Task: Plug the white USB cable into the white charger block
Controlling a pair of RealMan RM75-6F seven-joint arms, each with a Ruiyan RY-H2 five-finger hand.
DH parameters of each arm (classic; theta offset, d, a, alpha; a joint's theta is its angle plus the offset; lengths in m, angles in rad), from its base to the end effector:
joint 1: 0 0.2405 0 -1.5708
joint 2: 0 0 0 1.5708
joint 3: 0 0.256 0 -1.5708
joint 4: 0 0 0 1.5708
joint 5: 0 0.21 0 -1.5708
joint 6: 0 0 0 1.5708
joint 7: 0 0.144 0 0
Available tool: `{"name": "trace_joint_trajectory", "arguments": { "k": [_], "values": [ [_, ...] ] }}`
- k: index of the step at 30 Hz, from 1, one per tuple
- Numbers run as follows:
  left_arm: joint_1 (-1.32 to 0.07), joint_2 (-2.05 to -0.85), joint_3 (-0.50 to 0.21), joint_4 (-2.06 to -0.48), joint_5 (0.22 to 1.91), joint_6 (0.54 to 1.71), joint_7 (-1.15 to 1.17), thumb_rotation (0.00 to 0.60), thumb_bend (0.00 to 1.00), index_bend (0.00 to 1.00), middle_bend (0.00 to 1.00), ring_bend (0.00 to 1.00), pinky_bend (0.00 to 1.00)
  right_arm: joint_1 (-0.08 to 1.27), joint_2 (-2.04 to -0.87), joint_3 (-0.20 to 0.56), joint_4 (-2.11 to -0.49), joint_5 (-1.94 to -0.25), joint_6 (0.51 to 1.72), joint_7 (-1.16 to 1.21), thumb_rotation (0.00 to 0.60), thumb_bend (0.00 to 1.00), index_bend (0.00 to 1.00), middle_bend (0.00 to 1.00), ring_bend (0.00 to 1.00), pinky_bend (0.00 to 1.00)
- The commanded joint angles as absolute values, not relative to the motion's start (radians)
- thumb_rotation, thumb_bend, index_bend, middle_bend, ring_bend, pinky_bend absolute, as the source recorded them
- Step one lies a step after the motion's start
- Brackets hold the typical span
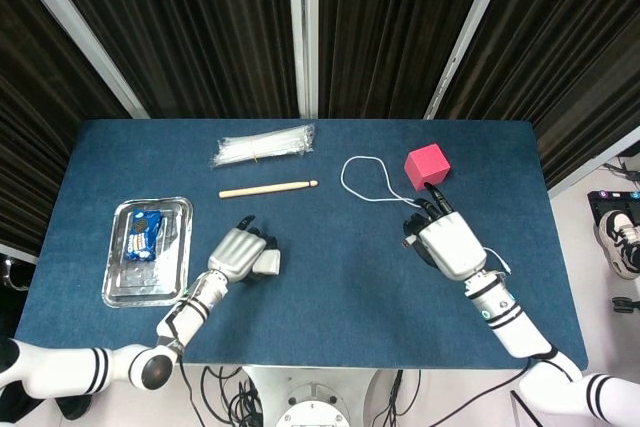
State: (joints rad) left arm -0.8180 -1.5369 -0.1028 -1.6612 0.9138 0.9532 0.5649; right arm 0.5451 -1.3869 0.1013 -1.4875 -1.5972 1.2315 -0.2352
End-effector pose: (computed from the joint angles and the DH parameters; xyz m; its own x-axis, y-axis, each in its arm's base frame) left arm -0.1224 0.3108 -0.0367 0.5267 0.3723 0.7642 0.8263 -0.4350 -0.3577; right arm -0.1846 -0.3003 0.0524 0.5274 0.0562 0.8478 -0.7115 -0.5161 0.4768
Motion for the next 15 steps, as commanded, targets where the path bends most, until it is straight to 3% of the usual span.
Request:
{"name": "trace_joint_trajectory", "arguments": {
  "k": [1,9,15],
  "values": [
    [-0.822,-1.519,-0.12,-1.704,0.873,0.992,0.606,0.6,0.25,0.48,0.43,0.31,0.1,0.587,-1.45,0.135,-1.507,-1.526,1.155,-0.269,0.6,0.34,0.67,0.51,0.23,0.0],
    [-0.869,-1.505,-0.158,-1.79,0.737,1.1,0.77,0.594,0.25,0.48,0.46,0.35,0.12,0.682,-1.578,0.226,-1.568,-1.3,1.018,-0.464,0.6,0.34,0.68,0.54,0.26,0.0],
    [-0.922,-1.506,-0.192,-1.833,0.636,1.166,0.883,0.596,0.24,0.48,0.5,0.4,0.12,0.755,-1.651,0.282,-1.598,-1.107,0.996,-0.66,0.6,0.34,0.68,0.54,0.28,0.0]
  ]
}}
